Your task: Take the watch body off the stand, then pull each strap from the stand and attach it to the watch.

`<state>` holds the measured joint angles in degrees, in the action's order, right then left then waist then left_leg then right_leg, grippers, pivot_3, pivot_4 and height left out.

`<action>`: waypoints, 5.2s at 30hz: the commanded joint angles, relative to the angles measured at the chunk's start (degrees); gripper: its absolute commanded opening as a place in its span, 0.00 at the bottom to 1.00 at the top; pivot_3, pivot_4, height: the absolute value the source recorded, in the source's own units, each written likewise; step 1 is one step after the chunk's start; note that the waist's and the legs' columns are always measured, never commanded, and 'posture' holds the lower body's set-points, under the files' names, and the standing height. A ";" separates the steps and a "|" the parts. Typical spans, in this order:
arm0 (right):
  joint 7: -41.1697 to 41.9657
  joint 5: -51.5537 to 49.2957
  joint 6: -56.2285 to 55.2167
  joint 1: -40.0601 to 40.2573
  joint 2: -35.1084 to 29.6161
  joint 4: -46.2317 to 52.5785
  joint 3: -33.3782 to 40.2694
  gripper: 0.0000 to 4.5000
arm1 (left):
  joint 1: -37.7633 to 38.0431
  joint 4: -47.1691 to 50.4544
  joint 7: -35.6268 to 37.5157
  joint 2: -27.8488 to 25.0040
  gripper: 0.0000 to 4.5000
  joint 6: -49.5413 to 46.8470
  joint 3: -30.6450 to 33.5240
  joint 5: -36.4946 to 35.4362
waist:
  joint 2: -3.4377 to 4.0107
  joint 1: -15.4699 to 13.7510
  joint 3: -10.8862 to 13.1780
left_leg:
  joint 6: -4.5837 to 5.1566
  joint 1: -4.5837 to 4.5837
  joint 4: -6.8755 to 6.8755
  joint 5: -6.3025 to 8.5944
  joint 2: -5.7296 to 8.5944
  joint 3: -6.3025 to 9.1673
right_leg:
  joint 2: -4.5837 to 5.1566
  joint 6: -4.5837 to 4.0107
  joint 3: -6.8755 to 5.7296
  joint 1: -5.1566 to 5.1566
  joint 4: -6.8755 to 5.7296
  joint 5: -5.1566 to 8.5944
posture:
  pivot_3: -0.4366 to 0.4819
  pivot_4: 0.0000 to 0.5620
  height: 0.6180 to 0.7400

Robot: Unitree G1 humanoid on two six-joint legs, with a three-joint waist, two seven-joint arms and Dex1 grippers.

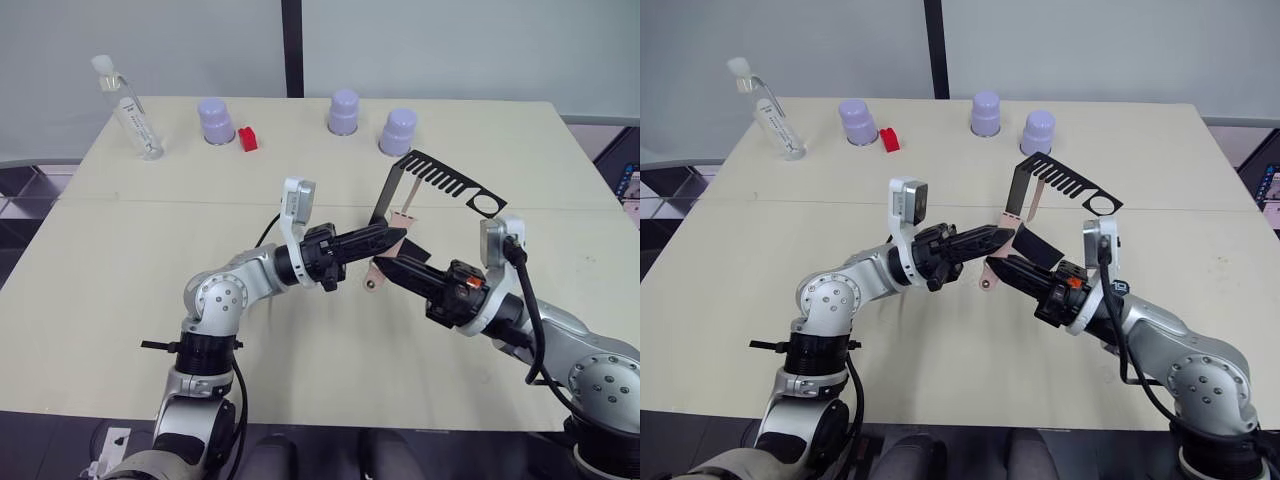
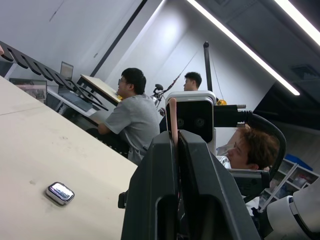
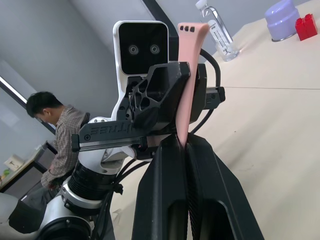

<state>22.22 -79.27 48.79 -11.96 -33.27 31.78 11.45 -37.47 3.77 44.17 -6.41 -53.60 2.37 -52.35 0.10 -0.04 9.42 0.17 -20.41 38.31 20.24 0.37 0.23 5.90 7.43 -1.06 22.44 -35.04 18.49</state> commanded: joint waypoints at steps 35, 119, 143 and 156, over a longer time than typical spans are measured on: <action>-4.42 -6.44 -2.39 0.14 -1.72 3.84 1.20 0.00 | -1.06 0.67 -1.47 0.24 0.05 0.31 -0.80 -4.38 | -0.01 -0.04 0.01 | 0.00 0.00 -0.01 0.00 0.00 0.00 | 0.00 0.00 0.00 -0.01 0.04 0.00 | 0.48 0.27 1.00; -8.87 43.90 -16.01 40.24 6.54 10.33 17.19 0.98 | -0.56 -3.14 28.07 -21.28 0.00 34.85 -16.69 29.23 | 0.19 -0.09 -0.03 | 0.01 0.11 -0.27 -0.01 -0.01 -0.18 | 0.35 -0.12 0.60 0.02 0.34 -0.02 | 0.48 0.27 1.00; -22.20 60.27 -13.95 15.86 17.90 -6.77 6.70 0.98 | 0.13 1.24 25.93 -21.20 0.00 31.48 -16.25 29.23 | 0.25 0.13 -0.06 | 0.04 0.13 -0.22 -0.03 -0.03 -0.26 | -0.16 -0.11 0.48 0.09 -0.13 -0.03 | 0.48 0.27 1.00; -22.80 62.11 -12.79 13.67 19.41 -9.59 7.46 0.93 | -0.37 0.90 25.23 -20.48 0.00 31.58 -16.27 29.42 | 0.27 0.23 -0.07 | 0.04 0.16 -0.20 -0.03 -0.03 -0.30 | -0.20 -0.11 0.49 0.14 -0.29 -0.03 | 0.48 0.27 1.00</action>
<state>0.03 -17.86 36.50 1.59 -13.72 22.59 18.17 -37.27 3.50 69.58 -27.04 -22.50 -14.68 -22.68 0.36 0.19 9.35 0.21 -20.25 38.11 20.20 0.34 -0.07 5.70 7.32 -0.56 22.58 -35.35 18.46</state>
